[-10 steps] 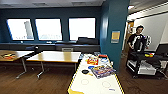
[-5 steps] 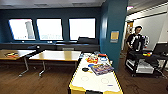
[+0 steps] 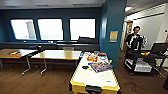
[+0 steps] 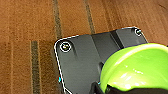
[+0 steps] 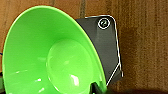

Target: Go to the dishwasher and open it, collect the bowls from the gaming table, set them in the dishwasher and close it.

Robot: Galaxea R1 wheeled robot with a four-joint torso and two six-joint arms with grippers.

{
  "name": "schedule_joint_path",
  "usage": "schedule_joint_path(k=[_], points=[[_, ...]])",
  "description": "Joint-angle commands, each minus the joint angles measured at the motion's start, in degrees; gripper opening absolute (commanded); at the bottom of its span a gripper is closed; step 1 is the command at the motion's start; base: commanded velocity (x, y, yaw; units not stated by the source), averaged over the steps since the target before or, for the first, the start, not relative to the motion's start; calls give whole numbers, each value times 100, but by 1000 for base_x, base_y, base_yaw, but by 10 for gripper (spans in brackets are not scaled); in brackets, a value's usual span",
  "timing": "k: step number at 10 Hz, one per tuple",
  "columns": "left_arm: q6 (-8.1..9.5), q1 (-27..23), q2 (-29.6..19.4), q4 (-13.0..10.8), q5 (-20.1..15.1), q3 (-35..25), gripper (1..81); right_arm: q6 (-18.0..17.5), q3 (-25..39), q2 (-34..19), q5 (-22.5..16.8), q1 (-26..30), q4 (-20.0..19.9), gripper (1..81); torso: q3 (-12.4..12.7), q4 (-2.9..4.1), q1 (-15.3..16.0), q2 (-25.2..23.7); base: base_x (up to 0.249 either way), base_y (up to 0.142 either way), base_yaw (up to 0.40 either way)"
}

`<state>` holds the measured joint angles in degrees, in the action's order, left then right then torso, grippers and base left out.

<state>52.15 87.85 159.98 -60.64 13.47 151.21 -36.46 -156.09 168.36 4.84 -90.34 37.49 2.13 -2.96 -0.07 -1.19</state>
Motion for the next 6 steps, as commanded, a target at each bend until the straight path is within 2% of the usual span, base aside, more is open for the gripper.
schedule_joint_path(k=[1, 6], points=[[-82, -307, -115, -36, -161, 40, 10, 26, 27, 24, -115, 275, 75, 10, 0, 0, 7, 0, -165, 0, 0], [-91, -307, -106, -36, -161, 40, 10, 34, 27, 33, -115, 275, 75, 10, 0, 0, 7, 0, -165, 0, 0]])
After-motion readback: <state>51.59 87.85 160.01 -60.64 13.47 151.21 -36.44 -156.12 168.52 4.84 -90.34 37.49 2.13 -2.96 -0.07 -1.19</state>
